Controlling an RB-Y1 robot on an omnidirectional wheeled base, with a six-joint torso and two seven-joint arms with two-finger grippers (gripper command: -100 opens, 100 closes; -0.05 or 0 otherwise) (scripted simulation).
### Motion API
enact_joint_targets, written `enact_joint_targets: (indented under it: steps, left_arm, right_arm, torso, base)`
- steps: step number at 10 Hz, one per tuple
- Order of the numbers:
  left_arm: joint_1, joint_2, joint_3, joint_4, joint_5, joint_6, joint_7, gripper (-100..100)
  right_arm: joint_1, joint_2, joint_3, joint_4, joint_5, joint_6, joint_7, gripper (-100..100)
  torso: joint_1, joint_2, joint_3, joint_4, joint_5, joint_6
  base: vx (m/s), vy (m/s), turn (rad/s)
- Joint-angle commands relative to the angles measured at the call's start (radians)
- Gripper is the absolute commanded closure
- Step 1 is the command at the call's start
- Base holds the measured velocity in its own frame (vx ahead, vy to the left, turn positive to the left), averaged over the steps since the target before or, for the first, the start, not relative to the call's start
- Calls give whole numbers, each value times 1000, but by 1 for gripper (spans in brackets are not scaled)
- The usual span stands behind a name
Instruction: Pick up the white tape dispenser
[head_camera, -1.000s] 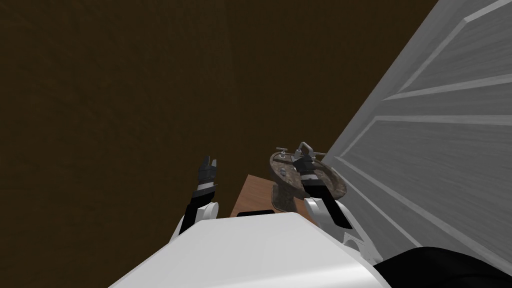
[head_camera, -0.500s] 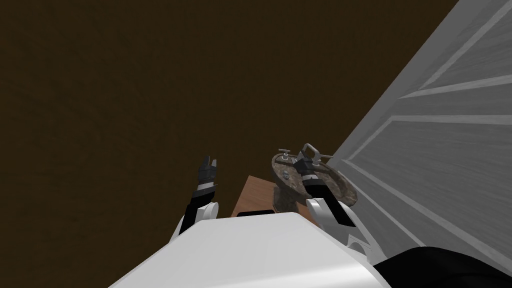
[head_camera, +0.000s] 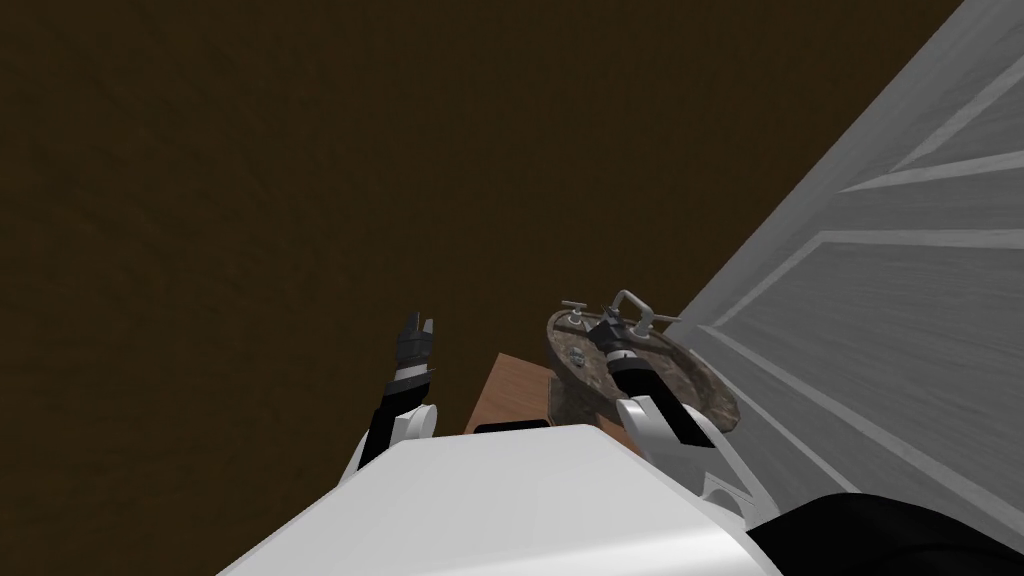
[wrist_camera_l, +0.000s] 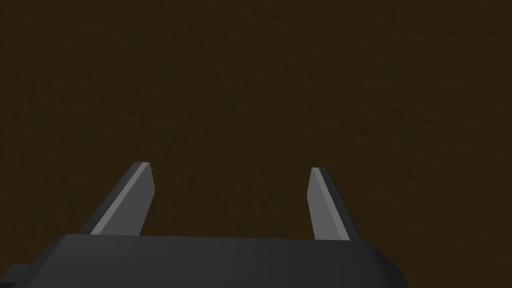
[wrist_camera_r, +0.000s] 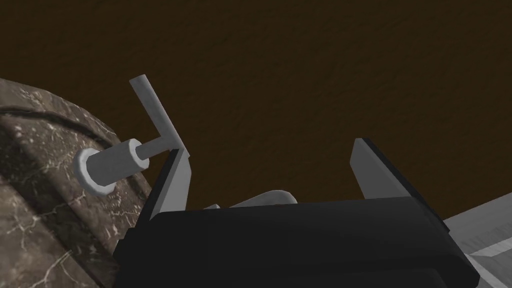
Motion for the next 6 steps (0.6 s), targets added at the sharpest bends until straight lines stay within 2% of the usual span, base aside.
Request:
enact_joint_targets:
  steps: [1, 3, 4, 6]
  left_arm:
    - [0, 0, 0, 0, 0, 0, 0, 0]
    - [0, 0, 0, 0, 0, 0, 0, 0]
    - [0, 0, 0, 0, 0, 0, 0, 0]
    - [0, 0, 0, 0, 0, 0, 0, 0]
  right_arm:
    - [5, -4, -11, -6, -12, 50, -47, -100]
    - [5, -4, -11, -6, -12, 98, -47, -100]
    - [9, -8, -22, -11, -25, 129, -91, -100]
    - [9, -8, -22, -11, -25, 169, -91, -100]
  torso:
    - [0, 0, 0, 0, 0, 0]
    - [0, -2, -1, 0, 0, 0]
    - [0, 1, 1, 0, 0, 0]
    - [-1, 0, 0, 0, 0, 0]
  base:
    - [106, 5, 48]
    - [53, 2, 10]
    - [55, 0, 42]
    - [44, 1, 13]
